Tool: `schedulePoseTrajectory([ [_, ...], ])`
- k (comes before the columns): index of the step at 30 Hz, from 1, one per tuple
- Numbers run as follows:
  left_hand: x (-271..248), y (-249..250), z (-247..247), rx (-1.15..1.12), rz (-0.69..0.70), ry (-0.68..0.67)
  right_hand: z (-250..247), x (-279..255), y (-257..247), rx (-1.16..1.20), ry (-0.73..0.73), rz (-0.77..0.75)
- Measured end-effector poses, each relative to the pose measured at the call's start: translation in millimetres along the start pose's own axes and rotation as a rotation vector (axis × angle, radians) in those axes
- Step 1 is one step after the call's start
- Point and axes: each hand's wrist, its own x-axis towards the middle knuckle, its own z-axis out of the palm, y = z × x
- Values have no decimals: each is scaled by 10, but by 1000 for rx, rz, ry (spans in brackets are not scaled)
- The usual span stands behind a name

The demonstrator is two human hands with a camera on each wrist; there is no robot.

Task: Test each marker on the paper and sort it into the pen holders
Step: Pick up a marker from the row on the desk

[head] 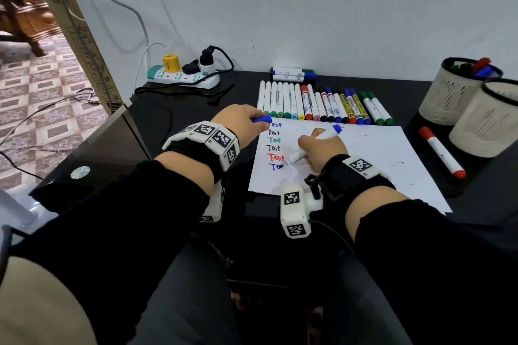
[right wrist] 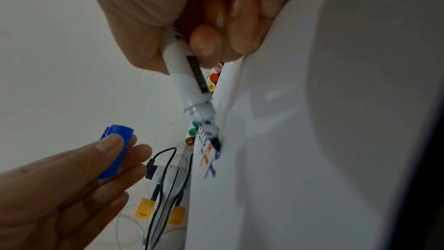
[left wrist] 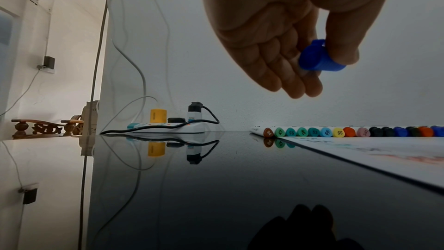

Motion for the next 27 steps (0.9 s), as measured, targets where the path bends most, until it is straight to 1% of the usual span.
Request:
schedulePoseTrajectory([
  [5, 0, 1, 1, 2, 0, -1, -18, 2, 1, 10, -11, -5],
  [8, -1, -4, 2, -8, -3, 1, -27, 1, 4, 33, 11, 25],
  [13, -2, -11, -1, -11, 4, 1, -23, 9, -5, 53, 43, 30],
  [16, 3, -11, 1, -4, 3, -3, -26, 30, -14, 108, 77, 100],
  [18, 4, -12, 0, 0, 3, -3, -35, 48, -13, 120, 67, 147],
  [20, 5, -11, 1, -1, 8, -4, -48, 66, -4, 113, 61, 162],
  [23, 9, -13, 1, -1, 6, -5, -54, 68, -1, 99, 39, 152],
  [27, 21, -17, 11, -10, 5, -3, -50, 66, -16, 60, -9, 66],
])
